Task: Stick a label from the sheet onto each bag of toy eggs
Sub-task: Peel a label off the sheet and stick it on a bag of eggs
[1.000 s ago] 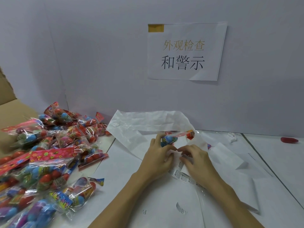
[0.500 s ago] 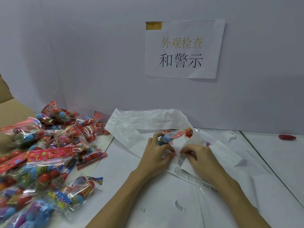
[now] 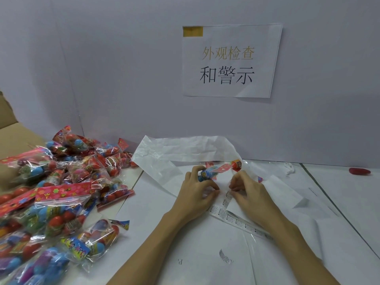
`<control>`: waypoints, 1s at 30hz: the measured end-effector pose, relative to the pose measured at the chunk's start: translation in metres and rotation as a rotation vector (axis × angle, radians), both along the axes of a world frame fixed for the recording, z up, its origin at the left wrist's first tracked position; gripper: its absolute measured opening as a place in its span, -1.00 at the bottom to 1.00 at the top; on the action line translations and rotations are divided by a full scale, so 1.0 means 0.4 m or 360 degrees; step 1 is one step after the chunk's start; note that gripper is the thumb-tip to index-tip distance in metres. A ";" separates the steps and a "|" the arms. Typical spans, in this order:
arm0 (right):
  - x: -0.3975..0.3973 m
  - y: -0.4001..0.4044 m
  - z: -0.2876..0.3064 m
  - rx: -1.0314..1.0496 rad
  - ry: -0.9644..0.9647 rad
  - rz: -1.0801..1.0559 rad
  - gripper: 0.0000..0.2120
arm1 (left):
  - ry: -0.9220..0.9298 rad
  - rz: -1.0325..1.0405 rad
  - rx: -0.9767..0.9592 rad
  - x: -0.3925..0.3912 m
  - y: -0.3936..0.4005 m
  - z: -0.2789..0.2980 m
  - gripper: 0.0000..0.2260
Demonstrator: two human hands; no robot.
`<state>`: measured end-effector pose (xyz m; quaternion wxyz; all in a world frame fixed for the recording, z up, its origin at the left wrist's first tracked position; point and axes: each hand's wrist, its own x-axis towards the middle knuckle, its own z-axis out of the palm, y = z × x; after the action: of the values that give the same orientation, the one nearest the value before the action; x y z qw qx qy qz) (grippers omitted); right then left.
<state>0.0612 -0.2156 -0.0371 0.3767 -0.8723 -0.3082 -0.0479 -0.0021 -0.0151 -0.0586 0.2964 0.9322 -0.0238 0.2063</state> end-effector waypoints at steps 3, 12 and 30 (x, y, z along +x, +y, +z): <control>-0.003 0.000 0.003 -0.0007 0.0007 0.0017 -0.71 | 0.0013 -0.0003 -0.0011 0.001 0.001 0.001 -0.85; -0.010 0.004 0.015 -0.0077 -0.0047 0.0030 -0.88 | 0.0032 0.0000 -0.0005 0.000 -0.002 0.003 -0.85; -0.029 0.018 0.043 0.1138 0.0592 -0.0083 -0.85 | -0.0193 -0.0005 -0.1639 -0.003 0.006 0.078 -0.77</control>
<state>0.0495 -0.2085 -0.0198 0.7043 -0.6876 -0.1764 -0.0029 -0.0035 -0.0125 -0.0275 0.7151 0.6519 0.0622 0.2445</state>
